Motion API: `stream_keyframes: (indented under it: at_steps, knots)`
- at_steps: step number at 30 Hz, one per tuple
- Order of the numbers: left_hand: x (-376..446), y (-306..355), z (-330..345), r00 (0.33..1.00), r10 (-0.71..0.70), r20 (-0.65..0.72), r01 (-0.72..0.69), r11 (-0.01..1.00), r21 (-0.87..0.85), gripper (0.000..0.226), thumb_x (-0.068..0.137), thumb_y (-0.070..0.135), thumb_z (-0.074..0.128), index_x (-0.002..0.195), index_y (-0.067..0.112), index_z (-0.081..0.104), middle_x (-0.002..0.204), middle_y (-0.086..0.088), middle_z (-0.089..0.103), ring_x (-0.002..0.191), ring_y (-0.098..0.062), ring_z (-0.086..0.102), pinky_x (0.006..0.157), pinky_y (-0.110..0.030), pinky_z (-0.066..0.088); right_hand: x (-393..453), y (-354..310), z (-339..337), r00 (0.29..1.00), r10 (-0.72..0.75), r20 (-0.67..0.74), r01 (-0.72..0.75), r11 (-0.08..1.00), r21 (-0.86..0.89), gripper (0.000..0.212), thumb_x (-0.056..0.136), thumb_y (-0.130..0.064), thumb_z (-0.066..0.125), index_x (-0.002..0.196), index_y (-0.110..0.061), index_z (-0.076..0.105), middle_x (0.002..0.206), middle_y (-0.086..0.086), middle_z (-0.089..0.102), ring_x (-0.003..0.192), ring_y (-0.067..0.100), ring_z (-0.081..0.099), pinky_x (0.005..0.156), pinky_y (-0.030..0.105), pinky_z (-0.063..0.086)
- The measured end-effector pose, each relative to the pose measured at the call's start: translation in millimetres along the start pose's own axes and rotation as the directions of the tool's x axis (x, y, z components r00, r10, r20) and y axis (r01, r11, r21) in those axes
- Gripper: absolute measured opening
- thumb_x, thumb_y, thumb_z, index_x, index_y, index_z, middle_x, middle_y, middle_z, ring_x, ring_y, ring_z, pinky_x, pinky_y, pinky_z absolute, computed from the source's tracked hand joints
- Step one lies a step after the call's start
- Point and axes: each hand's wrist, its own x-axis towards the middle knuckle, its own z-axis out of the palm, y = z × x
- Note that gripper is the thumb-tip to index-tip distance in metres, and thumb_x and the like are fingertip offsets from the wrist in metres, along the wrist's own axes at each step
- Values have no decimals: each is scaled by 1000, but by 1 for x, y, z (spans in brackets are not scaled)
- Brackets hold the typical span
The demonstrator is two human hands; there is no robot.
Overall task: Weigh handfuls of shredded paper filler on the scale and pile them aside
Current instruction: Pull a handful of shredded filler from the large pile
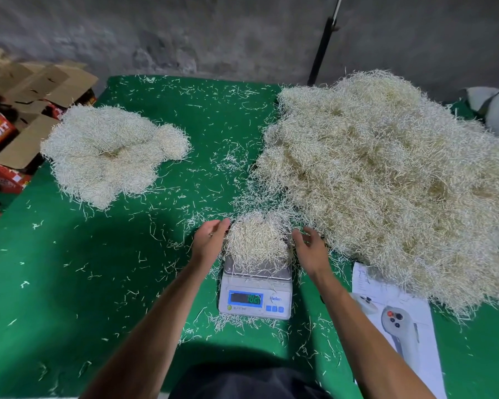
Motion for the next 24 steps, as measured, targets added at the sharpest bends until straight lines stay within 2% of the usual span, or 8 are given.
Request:
stream_keyframes:
  at_steps: [4,7,11,14,17,19,22,24]
  knots:
    - [1,8,9,994,-69,-87,65,997,-46,49,95,43,67,134,14,57,120,-5,67,92,-29,68,84,-47,58,-3,-14,17,996,24,-87,-16,996,91,51,104,-43,52,139,-7,52,113,-3,66,101,11,69,71,10,49]
    - [-4,13,26,989,-139,58,142,989,-41,38,99,29,63,136,21,58,119,0,63,81,-15,63,82,-49,61,-16,-25,44,1000,17,-6,-16,986,166,54,105,-47,49,144,-11,47,95,-5,64,72,6,68,58,14,52]
    - [-15,22,44,915,-298,272,361,907,-217,38,102,25,59,139,18,55,143,-12,54,112,-25,60,80,-32,60,-27,-49,73,986,17,166,-61,963,264,89,89,-76,57,159,-28,29,148,4,52,134,22,51,111,46,44]
    - [-18,33,33,863,-365,349,493,760,-425,50,103,42,52,144,13,47,151,-14,46,127,-33,52,95,-43,49,-17,-75,75,996,35,82,-54,971,234,77,90,-60,69,153,-26,40,126,2,64,114,19,60,107,47,49]
    - [-15,42,12,782,-374,499,615,597,-516,54,98,64,45,127,22,60,123,-17,62,113,-35,62,95,-53,49,-21,-98,84,978,-184,96,152,950,273,37,97,-36,67,130,-20,60,89,-7,66,69,5,60,74,30,55]
    - [-7,42,-2,854,-314,416,516,622,-589,51,107,48,36,121,6,62,103,-20,65,92,-31,69,86,-45,53,-33,-111,100,907,-366,206,336,927,167,19,98,-40,62,108,-24,64,89,-9,69,68,-5,61,64,15,50]
    - [7,50,-9,903,-294,314,430,596,-678,52,110,44,22,108,13,64,99,-10,62,86,-17,64,97,-44,48,-43,-124,126,890,-408,202,378,910,172,56,89,-75,57,107,-22,64,103,-19,62,87,-21,53,73,2,40]
    - [3,64,-6,928,-277,248,363,815,-451,42,109,50,19,93,35,55,94,11,54,86,-7,57,109,-42,38,-31,-140,129,947,-309,84,283,931,231,75,85,-72,66,132,-15,56,110,-11,53,95,-21,49,81,-1,33]
